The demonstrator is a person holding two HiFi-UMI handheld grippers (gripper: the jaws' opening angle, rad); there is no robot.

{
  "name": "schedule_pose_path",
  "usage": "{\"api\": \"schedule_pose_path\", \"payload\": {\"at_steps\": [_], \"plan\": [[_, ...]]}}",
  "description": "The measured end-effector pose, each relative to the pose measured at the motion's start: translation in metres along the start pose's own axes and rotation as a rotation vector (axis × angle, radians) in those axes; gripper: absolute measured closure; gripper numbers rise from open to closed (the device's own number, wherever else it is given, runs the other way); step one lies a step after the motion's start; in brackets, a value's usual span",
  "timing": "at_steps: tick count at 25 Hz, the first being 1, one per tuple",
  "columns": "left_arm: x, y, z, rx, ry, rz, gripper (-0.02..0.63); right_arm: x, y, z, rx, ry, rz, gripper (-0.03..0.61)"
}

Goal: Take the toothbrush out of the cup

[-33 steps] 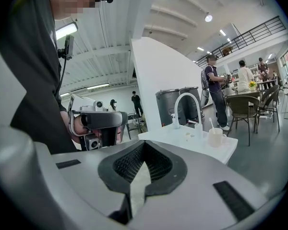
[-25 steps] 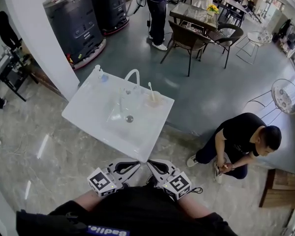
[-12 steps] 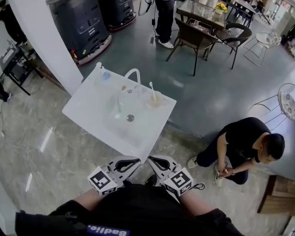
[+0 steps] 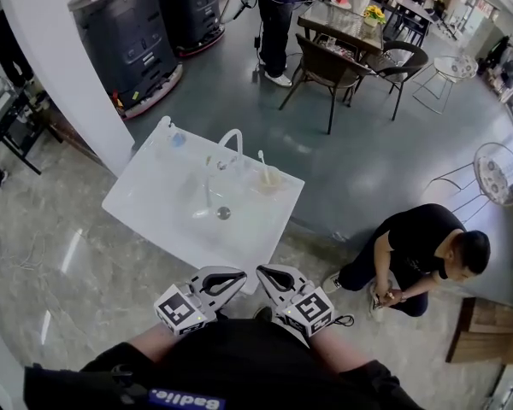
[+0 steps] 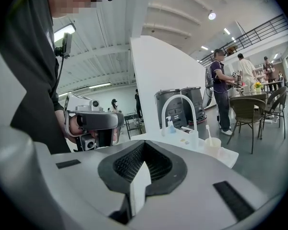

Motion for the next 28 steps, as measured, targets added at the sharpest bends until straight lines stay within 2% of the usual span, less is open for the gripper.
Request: {"api": "schedule_pose_path", "payload": {"at_steps": [4,11,16,28], "plan": [[0.001,0.011,-0.006,0.002,-0.002,0.011,0.604,-0.012,-0.011,-0.013,0.003,0.015,0.026,0.572],[-0.002,0.030,-0.018,-0.031,0.032,-0.005,0.604,-0.031,-0.042,-0.009,0.022,0.028,0.073,0.572],[-0.004,0.030,-0.018,-0.009,-0.017,0.025,0.604,-0.043,-0.066,-0.014,0.043,0.032,0.112,0.572],[0.000,0.036,-0.009,0.015,-0.023,0.007,0.604,-0.067,-0.114,-0.014,0.082,0.071,0.166,0.572]]}}
Point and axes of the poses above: the fingertips, and each gripper's own axes: x backward along the fingers, y to its left, z out of its underside, the point moved 4 cm from there along x, backward along the fingers, and after that the axes turned 6 degrees about x, right-handed, at the moved point
